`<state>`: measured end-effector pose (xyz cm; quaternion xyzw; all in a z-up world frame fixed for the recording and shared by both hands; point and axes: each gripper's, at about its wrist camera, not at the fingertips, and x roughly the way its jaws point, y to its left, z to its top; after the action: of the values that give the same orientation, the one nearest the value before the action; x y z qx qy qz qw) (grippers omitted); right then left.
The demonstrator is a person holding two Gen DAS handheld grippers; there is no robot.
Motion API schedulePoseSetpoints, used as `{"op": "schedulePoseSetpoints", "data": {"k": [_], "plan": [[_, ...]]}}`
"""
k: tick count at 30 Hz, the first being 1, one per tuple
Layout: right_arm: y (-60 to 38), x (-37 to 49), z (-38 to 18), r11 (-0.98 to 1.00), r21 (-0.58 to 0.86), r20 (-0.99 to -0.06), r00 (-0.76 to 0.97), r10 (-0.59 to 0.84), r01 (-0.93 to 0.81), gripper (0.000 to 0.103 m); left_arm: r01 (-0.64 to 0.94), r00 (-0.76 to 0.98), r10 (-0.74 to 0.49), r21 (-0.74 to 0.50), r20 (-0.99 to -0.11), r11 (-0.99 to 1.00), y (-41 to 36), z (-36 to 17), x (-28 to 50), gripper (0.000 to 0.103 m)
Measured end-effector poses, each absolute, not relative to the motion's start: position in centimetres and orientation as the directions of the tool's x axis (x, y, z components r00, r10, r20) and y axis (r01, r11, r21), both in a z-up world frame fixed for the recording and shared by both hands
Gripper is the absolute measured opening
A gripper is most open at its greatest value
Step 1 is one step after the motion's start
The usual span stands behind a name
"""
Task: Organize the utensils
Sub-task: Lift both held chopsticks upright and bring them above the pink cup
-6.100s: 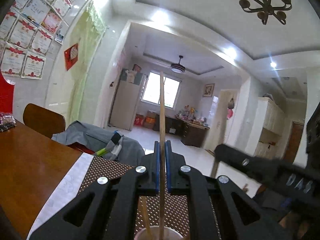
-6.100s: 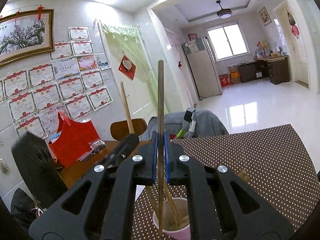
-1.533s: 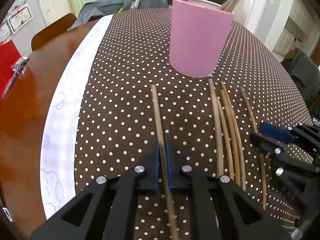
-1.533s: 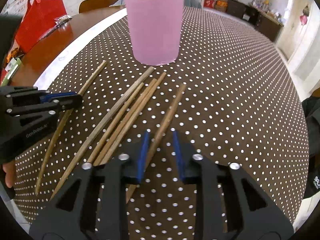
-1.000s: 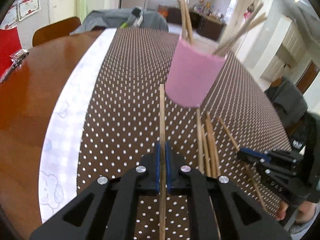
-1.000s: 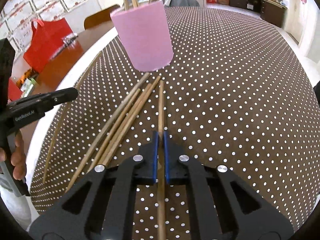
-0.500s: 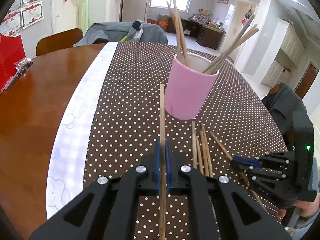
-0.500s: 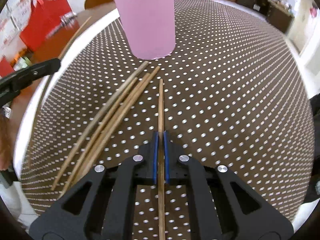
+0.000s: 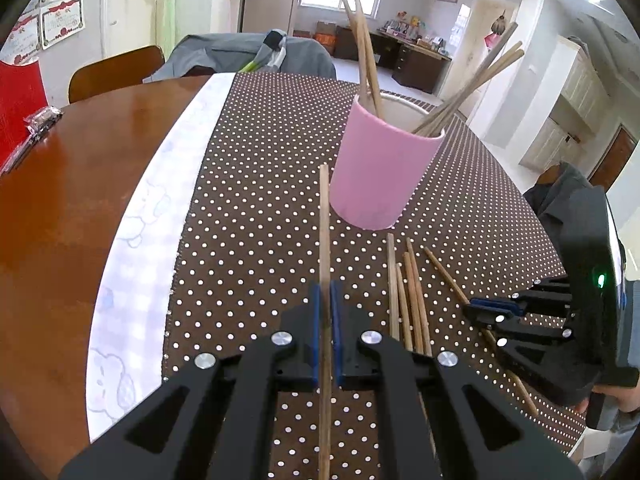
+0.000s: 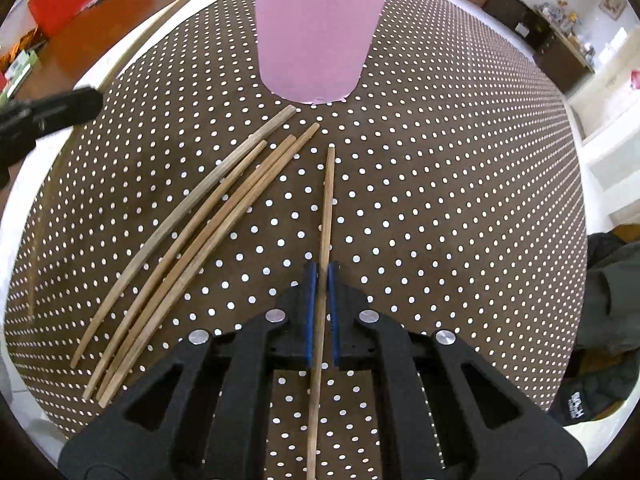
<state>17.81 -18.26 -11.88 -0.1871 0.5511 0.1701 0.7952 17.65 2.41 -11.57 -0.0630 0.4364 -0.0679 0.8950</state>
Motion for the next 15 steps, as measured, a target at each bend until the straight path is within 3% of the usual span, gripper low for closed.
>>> {"op": "schedulePoseSetpoints", "data": {"k": [15], "plan": [[-20.8,22.1,-12.1,0.868,-0.021,-0.954,0.269,0.131,-0.496,0.006,0.100,0.585,-0.216,-0.195,-0.782,0.976,1.4,-12.0,17.8,0.006]]}}
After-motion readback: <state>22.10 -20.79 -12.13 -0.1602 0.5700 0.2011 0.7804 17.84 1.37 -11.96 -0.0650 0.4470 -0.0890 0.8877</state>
